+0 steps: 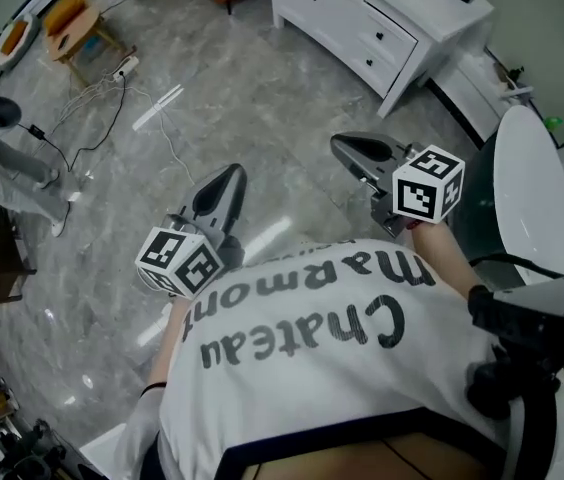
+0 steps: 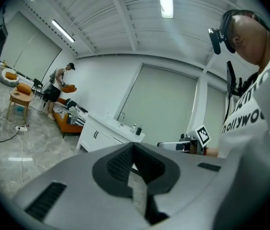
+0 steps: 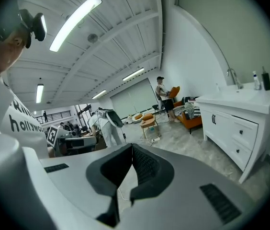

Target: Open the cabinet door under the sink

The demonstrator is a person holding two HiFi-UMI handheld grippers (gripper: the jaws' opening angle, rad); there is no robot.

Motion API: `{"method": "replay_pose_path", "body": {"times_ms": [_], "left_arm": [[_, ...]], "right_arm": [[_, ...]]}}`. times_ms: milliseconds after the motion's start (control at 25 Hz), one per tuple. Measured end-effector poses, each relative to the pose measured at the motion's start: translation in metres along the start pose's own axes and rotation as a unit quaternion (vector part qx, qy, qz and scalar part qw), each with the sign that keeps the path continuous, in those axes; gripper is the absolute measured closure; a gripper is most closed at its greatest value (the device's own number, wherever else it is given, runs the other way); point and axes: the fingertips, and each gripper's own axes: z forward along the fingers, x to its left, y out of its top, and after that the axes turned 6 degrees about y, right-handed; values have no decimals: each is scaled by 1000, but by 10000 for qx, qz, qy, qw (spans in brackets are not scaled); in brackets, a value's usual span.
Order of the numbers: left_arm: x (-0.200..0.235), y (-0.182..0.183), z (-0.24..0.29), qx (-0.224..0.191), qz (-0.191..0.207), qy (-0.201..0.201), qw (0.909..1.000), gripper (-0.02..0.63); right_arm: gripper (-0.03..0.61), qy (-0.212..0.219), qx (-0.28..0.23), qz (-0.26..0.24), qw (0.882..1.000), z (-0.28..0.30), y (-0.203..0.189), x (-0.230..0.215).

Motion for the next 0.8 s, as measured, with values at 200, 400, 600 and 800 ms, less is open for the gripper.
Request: {"method": "replay_pose_path", "body": {"times_ms": [200,400,600,800], "left_arm": [[24,1,25,-39,132,117,9998,607],[46,21,70,103,-49,360,9993,607],[57,20,83,25,-654,510,9966,606],[58,14,106,261,-398,483,9977,607]], "right_arm": [[568,-133,-118,42,9998,9,7,-42],[568,-72,-17,441,9990,23,28,-98],[568,-7,199,775,9968,35,10,-114],[568,78,344,818,9960,45,4,-124]]}}
